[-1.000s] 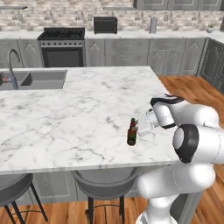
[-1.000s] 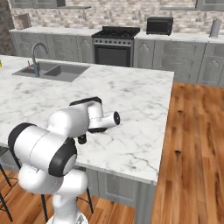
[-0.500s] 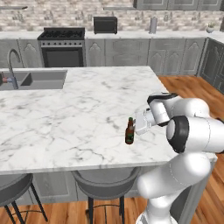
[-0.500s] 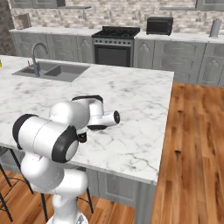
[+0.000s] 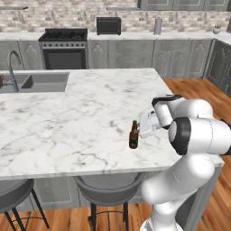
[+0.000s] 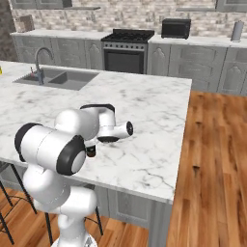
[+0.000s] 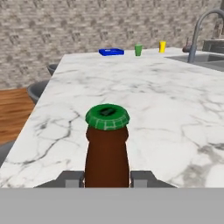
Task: Place the drinks on the dining counter in a tight cluster.
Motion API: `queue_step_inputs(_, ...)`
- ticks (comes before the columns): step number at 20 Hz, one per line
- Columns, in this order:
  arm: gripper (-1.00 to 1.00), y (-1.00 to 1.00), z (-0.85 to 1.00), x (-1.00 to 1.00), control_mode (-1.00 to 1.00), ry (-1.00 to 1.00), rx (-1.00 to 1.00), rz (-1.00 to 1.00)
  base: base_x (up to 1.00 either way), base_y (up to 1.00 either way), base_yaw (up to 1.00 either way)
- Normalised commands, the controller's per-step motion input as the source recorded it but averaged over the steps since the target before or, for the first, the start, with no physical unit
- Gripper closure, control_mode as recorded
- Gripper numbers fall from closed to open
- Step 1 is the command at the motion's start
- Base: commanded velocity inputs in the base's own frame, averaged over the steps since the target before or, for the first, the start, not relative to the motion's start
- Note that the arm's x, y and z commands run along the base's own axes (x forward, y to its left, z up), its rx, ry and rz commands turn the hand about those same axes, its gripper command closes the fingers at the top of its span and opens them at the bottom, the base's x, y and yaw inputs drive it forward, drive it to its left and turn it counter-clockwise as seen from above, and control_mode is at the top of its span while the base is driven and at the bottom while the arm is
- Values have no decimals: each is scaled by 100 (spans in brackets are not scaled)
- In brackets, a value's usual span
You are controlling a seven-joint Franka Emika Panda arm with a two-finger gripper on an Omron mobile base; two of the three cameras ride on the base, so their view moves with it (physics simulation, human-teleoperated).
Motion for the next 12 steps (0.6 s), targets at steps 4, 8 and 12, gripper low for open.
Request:
queue_step_inputs(4,100,0,0,0,-100,0,0,0,0,0,0)
queue_step_inputs(8,-100,0,0,0,-100,0,0,0,0,0,0)
queue_step_inputs(12,-100,0,0,0,-100,0,0,0,0,0,0)
